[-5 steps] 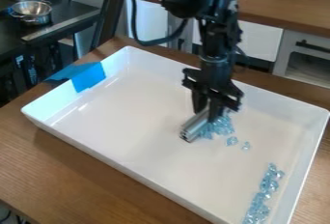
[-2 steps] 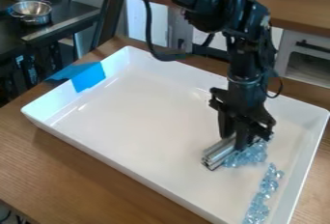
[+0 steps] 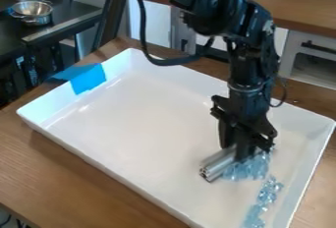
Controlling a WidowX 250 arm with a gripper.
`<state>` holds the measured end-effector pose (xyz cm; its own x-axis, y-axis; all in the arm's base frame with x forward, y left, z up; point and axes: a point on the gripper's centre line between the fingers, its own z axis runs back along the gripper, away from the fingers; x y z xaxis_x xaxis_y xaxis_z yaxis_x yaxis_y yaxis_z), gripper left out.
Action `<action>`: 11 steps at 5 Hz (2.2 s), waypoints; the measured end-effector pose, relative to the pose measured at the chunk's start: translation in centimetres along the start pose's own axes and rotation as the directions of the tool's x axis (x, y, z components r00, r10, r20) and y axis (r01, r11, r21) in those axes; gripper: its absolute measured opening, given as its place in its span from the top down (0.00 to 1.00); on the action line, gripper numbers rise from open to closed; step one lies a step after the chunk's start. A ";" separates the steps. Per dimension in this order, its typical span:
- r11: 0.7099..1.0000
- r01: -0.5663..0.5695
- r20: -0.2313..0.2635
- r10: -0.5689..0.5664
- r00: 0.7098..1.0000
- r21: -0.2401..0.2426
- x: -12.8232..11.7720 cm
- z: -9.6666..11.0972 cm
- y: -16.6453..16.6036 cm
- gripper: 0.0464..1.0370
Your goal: Sweep into pile
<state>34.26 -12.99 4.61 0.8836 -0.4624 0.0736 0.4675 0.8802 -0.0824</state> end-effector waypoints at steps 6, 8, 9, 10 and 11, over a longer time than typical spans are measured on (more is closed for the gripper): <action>0.955 -0.290 0.022 0.291 0.956 -0.061 2.3 5.1 8.4 0.71; 0.881 -0.474 -0.001 0.474 0.881 0.001 -1.9 6.4 14.8 0.71; 0.891 -0.454 0.055 0.453 0.890 0.016 -3.5 8.2 16.0 0.71; 0.894 -0.446 0.112 0.439 0.891 0.043 -4.5 8.7 18.9 0.64; 0.891 -0.441 0.114 0.430 0.896 0.105 -4.9 8.1 20.7 0.34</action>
<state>39.35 8.36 10.58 0.9893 -0.0238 0.1441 0.0243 0.9997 -0.0015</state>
